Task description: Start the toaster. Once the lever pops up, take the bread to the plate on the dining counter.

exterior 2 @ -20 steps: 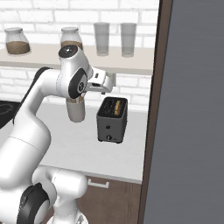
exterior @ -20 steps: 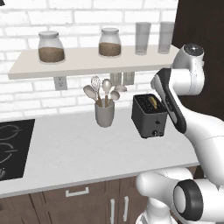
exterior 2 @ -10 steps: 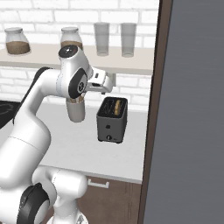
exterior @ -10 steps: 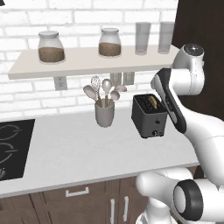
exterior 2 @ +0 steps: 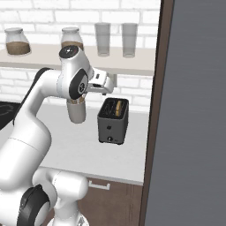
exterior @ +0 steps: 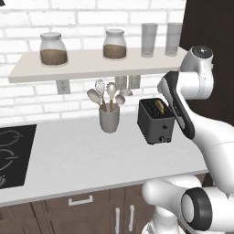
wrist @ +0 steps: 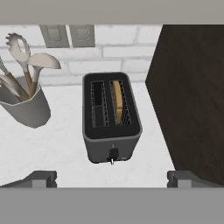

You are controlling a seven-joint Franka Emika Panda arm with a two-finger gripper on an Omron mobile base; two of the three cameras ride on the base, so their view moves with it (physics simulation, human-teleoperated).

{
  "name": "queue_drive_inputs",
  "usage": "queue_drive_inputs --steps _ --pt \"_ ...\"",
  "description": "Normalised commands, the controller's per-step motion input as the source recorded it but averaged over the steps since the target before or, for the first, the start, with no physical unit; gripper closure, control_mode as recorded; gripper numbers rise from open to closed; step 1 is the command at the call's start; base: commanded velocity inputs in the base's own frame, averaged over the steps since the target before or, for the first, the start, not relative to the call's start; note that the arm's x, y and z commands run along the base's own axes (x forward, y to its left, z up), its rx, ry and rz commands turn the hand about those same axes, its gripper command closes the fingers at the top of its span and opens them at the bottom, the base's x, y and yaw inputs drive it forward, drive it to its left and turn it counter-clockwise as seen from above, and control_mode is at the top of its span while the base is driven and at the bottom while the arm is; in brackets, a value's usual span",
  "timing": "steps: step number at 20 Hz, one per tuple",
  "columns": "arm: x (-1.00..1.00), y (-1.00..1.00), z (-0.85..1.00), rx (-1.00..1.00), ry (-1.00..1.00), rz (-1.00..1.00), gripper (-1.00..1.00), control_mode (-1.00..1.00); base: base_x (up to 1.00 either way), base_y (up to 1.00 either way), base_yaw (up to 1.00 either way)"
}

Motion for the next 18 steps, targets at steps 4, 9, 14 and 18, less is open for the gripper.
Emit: queue_drive_inputs --steps 4,9,14,18 --pt "0.0 0.0 0.0 0.0 0.0 0.0 -1.0 -1.0 0.0 0.0 0.0" --pt "0.0 0.0 0.0 0.0 0.0 0.0 -1.0 -1.0 0.0 0.0 0.0" --pt "0.0 0.0 0.0 0.0 0.0 0.0 -1.0 -1.0 0.0 0.0 0.0" --pt "0.0 0.0 0.0 0.0 0.0 0.0 -1.0 -1.0 0.0 0.0 0.0"
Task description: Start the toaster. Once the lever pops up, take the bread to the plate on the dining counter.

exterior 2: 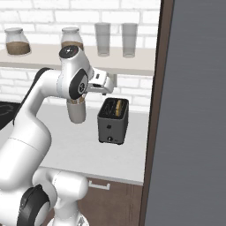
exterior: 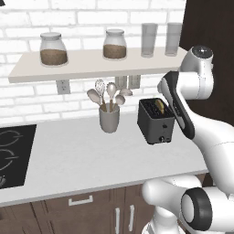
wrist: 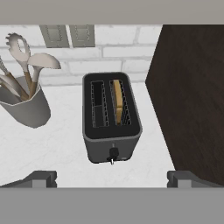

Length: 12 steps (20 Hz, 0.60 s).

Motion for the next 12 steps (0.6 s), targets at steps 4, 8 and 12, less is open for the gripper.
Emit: queue_drive_inputs --steps 4,8,12 --pt "0.0 0.0 0.0 0.0 0.0 0.0 -1.0 -1.0 0.0 0.0 0.0" --pt "-0.03 0.0 0.0 0.0 0.0 0.0 -1.0 -1.0 0.0 0.0 0.0" --pt "-0.41 -0.08 -0.06 0.02 -0.03 -0.02 -1.0 -1.0 0.0 0.0 0.0"
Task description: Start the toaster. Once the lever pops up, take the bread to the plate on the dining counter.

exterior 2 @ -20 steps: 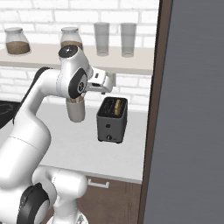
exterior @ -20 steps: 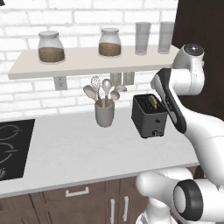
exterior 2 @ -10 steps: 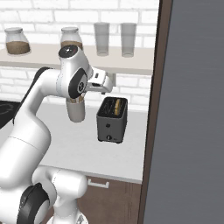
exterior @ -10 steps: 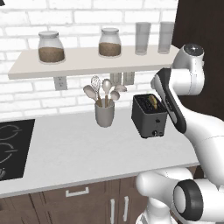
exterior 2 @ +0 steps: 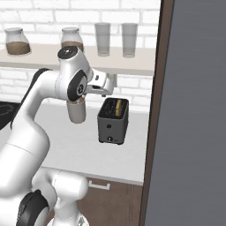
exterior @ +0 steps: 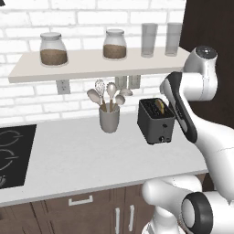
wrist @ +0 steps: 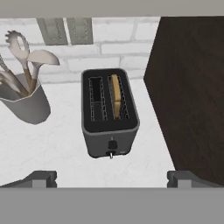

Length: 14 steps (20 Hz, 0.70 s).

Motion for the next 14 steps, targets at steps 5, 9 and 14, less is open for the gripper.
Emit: queue_drive_inputs --steps 5,9,14 --pt "-0.59 -0.3 -0.2 0.07 -0.12 -0.04 -1.0 -1.0 0.0 0.0 0.0" --pt "-0.17 -0.2 -0.33 0.07 -0.11 0.0 -1.0 -1.0 0.0 0.0 0.0" --pt "0.09 -0.03 -0.3 0.02 -0.02 0.0 -1.0 -1.0 0.0 0.0 0.0"
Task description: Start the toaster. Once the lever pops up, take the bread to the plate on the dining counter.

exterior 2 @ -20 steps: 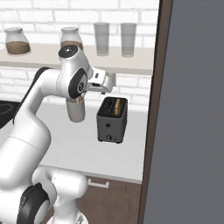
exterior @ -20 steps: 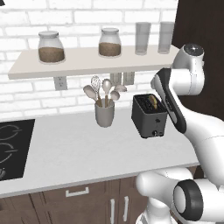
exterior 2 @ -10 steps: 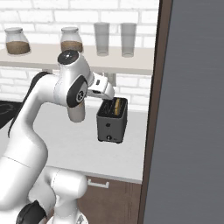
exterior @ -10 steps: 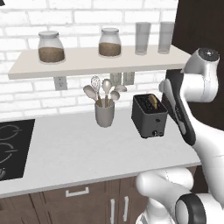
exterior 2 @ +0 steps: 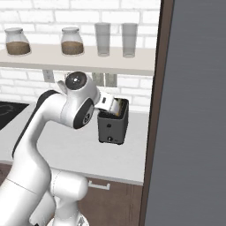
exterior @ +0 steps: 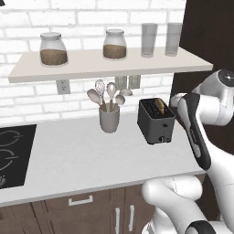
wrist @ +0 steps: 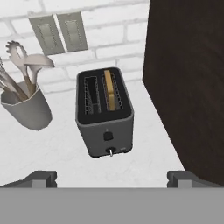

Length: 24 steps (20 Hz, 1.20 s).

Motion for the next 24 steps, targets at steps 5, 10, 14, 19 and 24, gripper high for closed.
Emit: queue_drive_inputs --steps 5,10,14,19,24 --pt "0.43 -0.04 -0.28 0.0 0.0 0.0 -1.0 -1.0 0.0 0.0 0.0" --pt "0.62 -0.11 -0.31 0.0 0.0 0.0 -1.0 -1.0 0.0 0.0 0.0" --pt "0.64 -0.04 -0.34 0.0 0.0 0.01 -1.0 -1.0 0.0 0.0 0.0" --pt "0.61 0.0 -0.27 0.01 0.05 0.0 -1.0 -1.0 0.0 0.0 0.0" --pt "0.49 -0.07 -0.28 0.01 0.03 0.0 -1.0 -1.0 0.0 0.0 0.0"
